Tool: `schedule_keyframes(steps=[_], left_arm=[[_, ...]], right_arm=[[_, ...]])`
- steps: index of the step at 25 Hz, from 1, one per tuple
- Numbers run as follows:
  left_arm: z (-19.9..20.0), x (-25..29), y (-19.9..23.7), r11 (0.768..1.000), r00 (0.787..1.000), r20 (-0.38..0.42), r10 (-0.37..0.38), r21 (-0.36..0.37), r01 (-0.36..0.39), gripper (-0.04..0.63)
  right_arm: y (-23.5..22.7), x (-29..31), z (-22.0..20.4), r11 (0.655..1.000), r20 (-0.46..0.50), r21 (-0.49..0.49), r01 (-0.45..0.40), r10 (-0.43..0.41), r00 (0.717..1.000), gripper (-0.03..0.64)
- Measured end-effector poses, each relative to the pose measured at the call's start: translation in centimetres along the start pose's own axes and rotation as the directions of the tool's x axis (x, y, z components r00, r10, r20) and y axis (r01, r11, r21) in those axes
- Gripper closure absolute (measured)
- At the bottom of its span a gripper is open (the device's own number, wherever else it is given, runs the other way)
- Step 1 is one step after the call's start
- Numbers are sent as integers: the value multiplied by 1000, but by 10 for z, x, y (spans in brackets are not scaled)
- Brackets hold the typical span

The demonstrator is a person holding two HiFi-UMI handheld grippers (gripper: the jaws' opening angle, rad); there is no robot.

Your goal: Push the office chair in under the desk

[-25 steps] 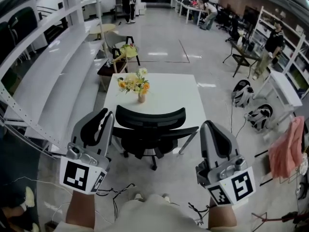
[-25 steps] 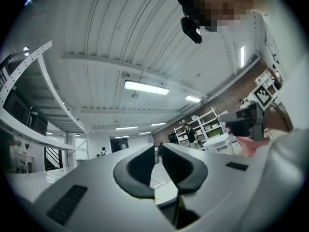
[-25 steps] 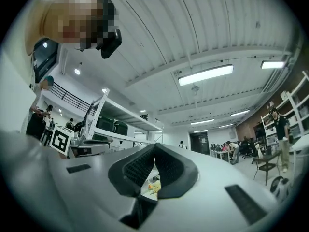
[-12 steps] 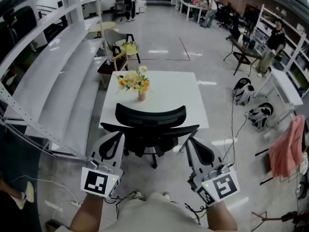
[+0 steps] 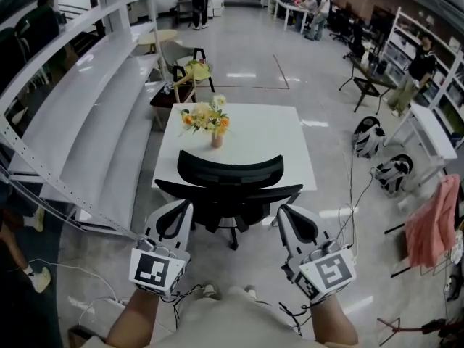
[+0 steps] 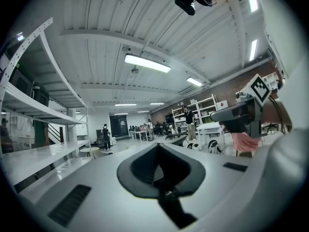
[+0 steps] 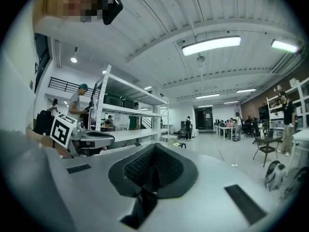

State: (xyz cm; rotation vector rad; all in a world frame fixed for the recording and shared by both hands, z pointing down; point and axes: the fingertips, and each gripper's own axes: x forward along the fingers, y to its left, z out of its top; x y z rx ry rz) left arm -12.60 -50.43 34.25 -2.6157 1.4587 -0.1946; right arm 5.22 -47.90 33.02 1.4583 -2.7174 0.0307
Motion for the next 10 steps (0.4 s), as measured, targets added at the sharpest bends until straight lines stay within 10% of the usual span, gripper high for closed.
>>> schedule_keyframes(steps=[10], left_arm=[[1,1,-9,1000,1000,13,-21,13,21,586]], right_arm=[[12,1,10,999,29,27,-37,36,999,611]])
